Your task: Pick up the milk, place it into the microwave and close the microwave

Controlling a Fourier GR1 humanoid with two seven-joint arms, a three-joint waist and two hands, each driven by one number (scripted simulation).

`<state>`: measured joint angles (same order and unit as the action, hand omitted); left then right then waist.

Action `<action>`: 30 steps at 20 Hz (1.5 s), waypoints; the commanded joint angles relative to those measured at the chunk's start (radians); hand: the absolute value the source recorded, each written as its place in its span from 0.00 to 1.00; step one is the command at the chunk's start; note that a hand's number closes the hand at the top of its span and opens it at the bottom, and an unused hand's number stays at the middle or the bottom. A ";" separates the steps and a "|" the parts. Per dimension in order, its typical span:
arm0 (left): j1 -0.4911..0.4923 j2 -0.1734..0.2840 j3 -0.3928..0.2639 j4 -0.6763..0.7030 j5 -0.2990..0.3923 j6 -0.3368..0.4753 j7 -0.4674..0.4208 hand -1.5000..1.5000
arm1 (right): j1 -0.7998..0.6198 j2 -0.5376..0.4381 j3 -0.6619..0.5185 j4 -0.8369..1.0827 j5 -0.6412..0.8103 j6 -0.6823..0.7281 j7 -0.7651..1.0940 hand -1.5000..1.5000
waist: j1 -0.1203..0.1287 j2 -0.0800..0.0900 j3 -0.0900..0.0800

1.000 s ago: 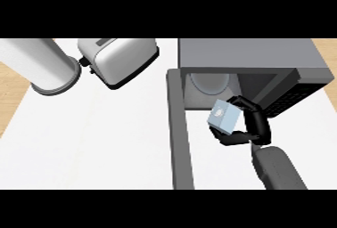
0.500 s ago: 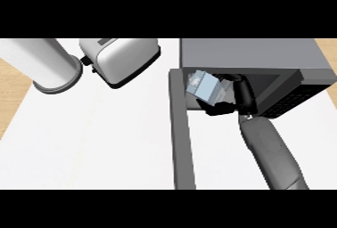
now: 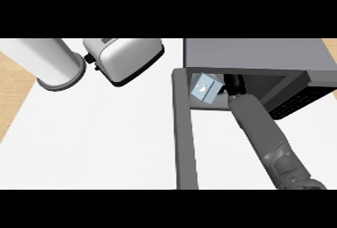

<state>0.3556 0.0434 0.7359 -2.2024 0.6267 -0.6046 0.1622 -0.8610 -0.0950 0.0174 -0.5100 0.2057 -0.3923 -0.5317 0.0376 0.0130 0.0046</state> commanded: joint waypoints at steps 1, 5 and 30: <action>-0.059 0.019 -0.026 0.003 -0.022 0.021 0.012 0.00 | -0.135 -0.002 -0.042 0.156 0.026 -0.098 0.003 1.00 | 0.029 0.015 -0.003; -0.024 -0.020 -0.037 0.002 -0.031 -0.014 -0.004 0.00 | -0.177 -0.047 -0.089 0.231 0.006 -0.097 -0.036 1.00 | 0.045 0.019 -0.003; -0.115 0.056 -0.055 0.075 -0.084 -0.015 0.005 0.00 | -0.223 -0.175 -0.016 0.447 0.171 -0.483 0.019 0.00 | 0.118 0.054 0.002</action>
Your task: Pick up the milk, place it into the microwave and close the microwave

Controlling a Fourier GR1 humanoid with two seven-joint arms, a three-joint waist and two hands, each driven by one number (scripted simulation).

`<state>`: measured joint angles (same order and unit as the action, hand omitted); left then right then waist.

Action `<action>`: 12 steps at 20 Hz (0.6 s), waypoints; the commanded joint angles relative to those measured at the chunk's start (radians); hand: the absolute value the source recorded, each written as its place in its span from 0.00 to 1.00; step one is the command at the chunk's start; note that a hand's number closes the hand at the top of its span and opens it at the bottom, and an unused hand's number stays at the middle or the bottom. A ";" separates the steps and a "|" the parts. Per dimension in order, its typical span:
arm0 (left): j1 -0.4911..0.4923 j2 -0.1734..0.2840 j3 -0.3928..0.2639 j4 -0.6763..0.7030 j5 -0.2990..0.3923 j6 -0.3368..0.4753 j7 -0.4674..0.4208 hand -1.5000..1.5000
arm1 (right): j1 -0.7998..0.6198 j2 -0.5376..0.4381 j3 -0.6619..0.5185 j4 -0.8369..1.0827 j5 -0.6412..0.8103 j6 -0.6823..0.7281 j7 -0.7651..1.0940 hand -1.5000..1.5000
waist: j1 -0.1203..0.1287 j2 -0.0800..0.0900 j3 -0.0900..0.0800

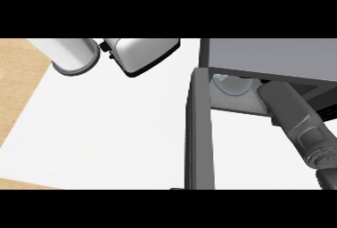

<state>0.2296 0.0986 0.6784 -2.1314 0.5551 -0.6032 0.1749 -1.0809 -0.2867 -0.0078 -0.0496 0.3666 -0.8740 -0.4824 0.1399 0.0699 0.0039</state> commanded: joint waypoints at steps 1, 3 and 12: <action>-0.014 0.005 0.002 0.010 -0.036 0.002 -0.009 0.00 | -0.007 0.018 0.008 -0.028 0.009 0.017 -0.052 0.00 | 0.001 -0.002 0.003; -0.031 -0.003 -0.011 0.029 -0.051 -0.003 -0.022 0.00 | -0.010 0.016 0.002 -0.036 0.003 0.047 -0.072 0.00 | -0.008 -0.002 0.002; -0.053 0.006 -0.100 0.035 -0.072 -0.064 -0.004 0.00 | -0.018 0.049 -0.046 -0.051 -0.046 0.210 -0.148 0.00 | -0.014 -0.004 0.003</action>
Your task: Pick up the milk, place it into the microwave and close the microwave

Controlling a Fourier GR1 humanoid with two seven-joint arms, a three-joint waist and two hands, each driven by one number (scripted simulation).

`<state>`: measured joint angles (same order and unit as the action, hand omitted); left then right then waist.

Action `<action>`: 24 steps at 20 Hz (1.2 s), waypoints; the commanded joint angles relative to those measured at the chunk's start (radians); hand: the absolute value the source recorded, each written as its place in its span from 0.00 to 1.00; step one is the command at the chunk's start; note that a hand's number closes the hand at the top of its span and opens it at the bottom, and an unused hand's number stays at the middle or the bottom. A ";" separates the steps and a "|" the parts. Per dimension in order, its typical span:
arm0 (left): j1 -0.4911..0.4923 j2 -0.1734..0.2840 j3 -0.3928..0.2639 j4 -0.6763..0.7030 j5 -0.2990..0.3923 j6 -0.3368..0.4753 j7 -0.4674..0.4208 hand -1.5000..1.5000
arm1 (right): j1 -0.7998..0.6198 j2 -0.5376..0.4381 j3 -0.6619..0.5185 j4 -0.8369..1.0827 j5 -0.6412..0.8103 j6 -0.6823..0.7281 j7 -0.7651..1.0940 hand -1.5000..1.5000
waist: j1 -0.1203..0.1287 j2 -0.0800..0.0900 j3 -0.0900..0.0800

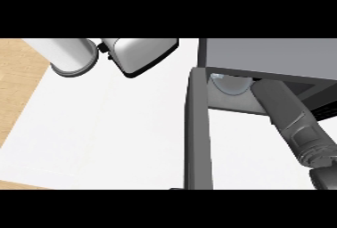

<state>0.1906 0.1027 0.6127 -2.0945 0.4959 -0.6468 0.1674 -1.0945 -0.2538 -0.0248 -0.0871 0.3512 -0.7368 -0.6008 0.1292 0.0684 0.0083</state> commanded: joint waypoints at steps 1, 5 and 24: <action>-0.010 0.009 -0.013 0.028 -0.008 -0.030 -0.016 0.00 | -0.005 0.029 -0.033 -0.012 -0.035 0.086 -0.036 0.00 | -0.002 -0.008 -0.003; -0.018 0.000 -0.078 0.010 -0.003 -0.056 0.009 0.00 | -0.018 0.042 -0.082 -0.031 -0.084 0.178 -0.068 0.00 | -0.021 -0.017 -0.002; 0.046 -0.102 -0.289 -0.007 -0.105 -0.074 -0.010 1.00 | 0.205 0.113 -0.253 -0.066 -0.281 0.659 -0.275 0.00 | -0.109 -0.064 -0.008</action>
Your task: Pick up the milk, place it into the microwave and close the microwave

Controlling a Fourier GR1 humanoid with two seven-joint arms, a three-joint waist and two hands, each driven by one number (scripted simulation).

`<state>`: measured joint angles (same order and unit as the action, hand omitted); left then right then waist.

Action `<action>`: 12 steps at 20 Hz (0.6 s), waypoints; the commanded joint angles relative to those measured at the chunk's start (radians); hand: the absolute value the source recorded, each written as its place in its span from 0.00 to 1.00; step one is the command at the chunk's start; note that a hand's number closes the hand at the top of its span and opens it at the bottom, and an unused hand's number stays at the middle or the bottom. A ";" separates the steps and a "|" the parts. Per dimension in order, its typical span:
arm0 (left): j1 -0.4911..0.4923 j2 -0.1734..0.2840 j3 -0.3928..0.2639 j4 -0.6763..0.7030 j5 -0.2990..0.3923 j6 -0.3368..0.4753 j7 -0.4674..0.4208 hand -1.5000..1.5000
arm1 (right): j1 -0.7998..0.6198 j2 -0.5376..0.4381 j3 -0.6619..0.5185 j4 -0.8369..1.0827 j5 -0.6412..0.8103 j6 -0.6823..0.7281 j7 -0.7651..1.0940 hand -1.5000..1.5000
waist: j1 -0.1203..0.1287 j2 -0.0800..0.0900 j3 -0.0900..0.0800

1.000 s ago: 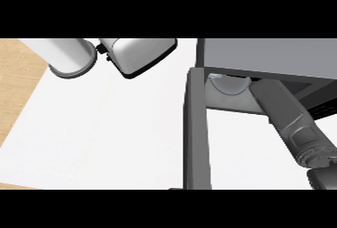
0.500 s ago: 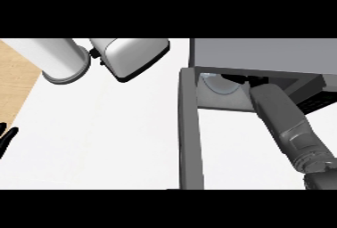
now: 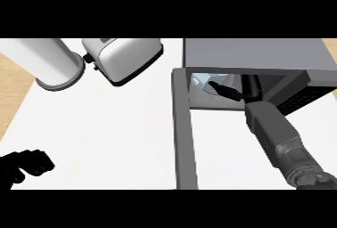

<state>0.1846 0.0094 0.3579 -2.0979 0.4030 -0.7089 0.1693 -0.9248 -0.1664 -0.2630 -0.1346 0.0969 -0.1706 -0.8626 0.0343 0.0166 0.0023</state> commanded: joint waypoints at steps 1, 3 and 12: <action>0.033 -0.009 -0.076 -0.068 0.022 0.026 0.067 1.00 | 0.053 0.081 -0.015 -0.013 -0.028 0.059 -0.037 0.00 | -0.010 -0.010 -0.001; -0.002 -0.009 -0.107 -0.006 -0.011 0.040 0.053 1.00 | 0.078 0.041 -0.013 -0.036 -0.036 0.162 -0.047 0.00 | -0.024 -0.013 -0.001; 0.004 -0.009 -0.325 -0.070 -0.115 0.164 0.109 1.00 | 0.307 0.056 0.064 -0.253 -0.031 0.208 -0.016 0.00 | -0.060 -0.029 -0.004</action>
<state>0.1797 0.0014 0.1202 -2.1316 0.3254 -0.5810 0.2456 -0.6914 -0.1083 -0.2338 -0.2927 0.0616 0.0052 -0.9107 -0.0127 -0.0056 -0.0004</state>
